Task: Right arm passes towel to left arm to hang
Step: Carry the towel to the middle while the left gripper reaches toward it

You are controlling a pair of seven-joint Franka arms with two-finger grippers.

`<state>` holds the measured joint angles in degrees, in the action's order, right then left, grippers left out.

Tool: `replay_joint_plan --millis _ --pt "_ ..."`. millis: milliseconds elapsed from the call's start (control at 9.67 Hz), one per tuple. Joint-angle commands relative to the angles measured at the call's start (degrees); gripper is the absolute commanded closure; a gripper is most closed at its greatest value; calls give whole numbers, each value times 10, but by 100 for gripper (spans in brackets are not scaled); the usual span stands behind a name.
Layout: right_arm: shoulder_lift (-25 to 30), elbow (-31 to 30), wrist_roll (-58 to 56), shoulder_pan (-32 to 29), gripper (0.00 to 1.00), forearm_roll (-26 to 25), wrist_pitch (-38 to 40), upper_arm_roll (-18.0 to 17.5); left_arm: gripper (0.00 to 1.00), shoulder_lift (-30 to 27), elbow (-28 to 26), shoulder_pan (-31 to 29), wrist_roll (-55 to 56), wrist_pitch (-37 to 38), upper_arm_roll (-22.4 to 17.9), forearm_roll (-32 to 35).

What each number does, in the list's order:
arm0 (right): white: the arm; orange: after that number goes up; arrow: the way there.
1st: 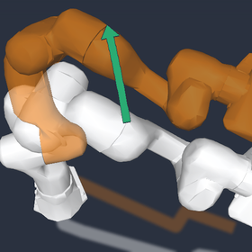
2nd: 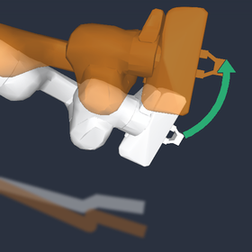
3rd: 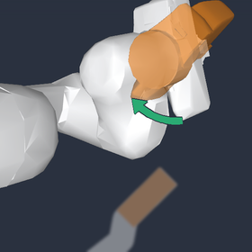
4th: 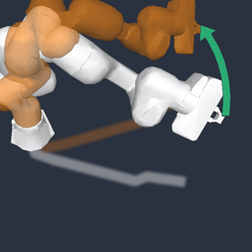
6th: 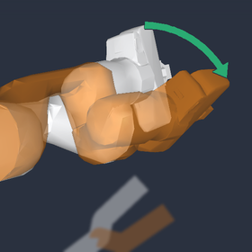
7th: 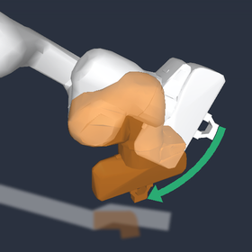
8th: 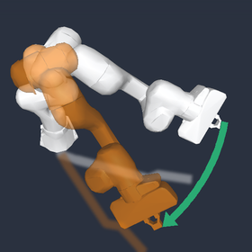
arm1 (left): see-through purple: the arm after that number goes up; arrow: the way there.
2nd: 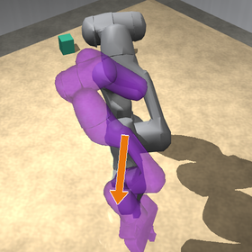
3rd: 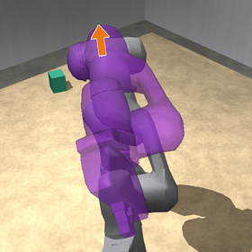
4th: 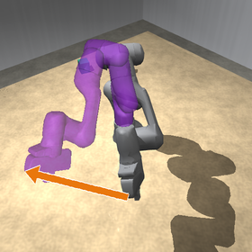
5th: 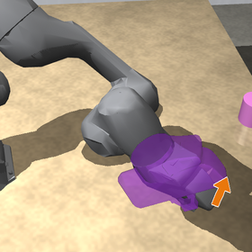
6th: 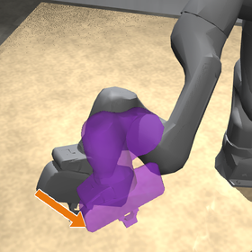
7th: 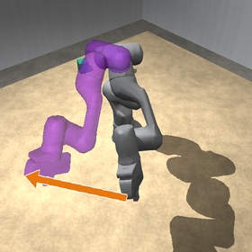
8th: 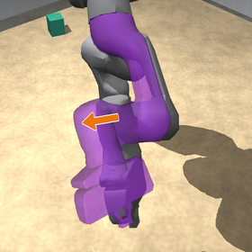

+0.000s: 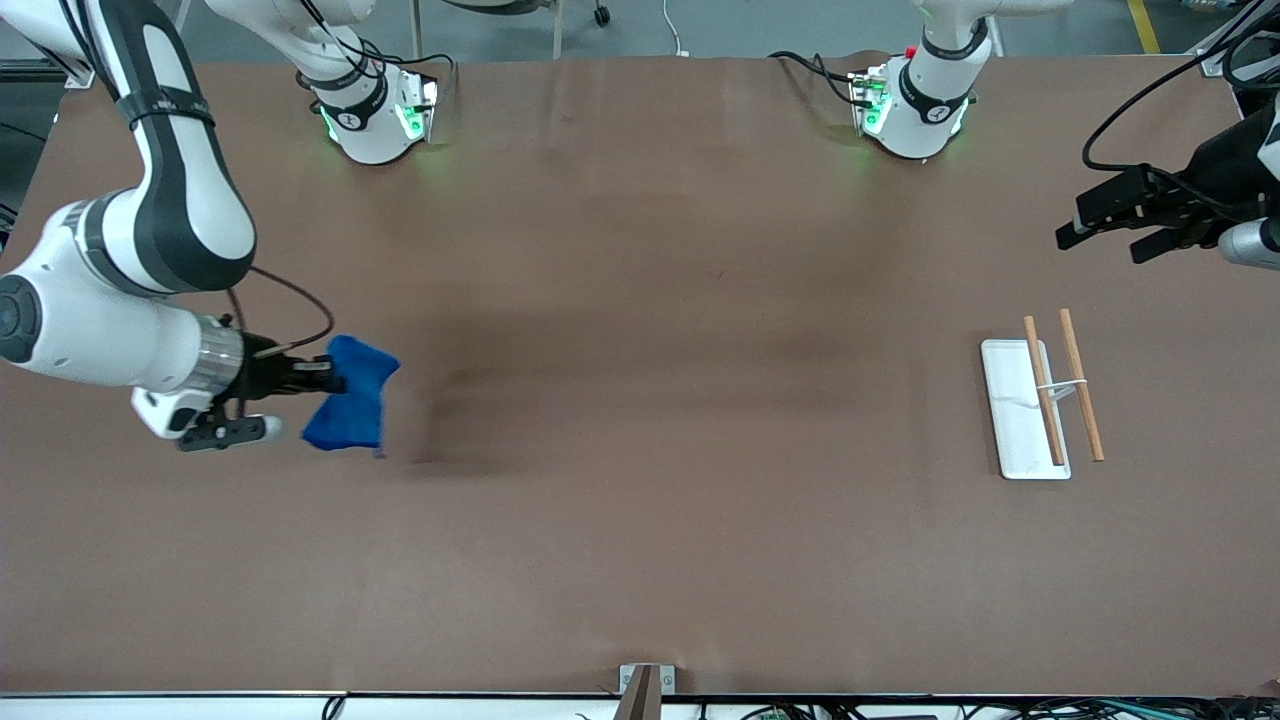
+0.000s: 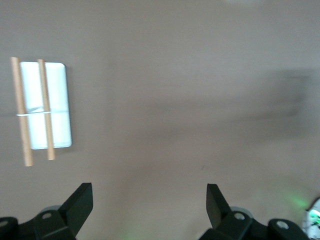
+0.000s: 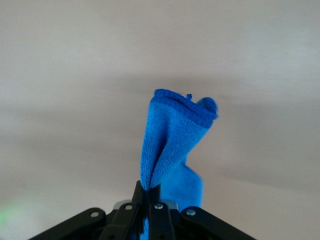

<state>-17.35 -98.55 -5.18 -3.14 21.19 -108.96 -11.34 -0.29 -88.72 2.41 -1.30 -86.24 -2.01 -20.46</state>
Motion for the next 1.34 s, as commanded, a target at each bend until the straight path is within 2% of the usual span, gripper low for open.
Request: replay_joint_plan --millis 0,103,310,517,828,1034,1241 --pt "-1 5 7 -7 100 115 -6 -47 0 3 -66 -3 -54 3 -5 -81" --pt "-1 6 7 -4 100 172 -17 -61 0 3 -94 1 -56 3 -5 -122" --pt "-1 6 7 1 100 227 -41 -95 0 7 -158 1 -87 3 -11 -220" --pt "-6 5 7 5 100 290 -103 -145 0 16 -230 3 -156 3 -22 -332" --pt "-13 6 3 16 100 401 -165 -188 1 61 -338 33 -276 1 -22 -501" --pt "-13 7 1 17 100 465 -217 -227 1 90 -375 47 -325 -4 -20 -590" --pt "-14 8 1 21 100 487 -255 -258 1 100 -407 58 -391 -32 -13 -680"
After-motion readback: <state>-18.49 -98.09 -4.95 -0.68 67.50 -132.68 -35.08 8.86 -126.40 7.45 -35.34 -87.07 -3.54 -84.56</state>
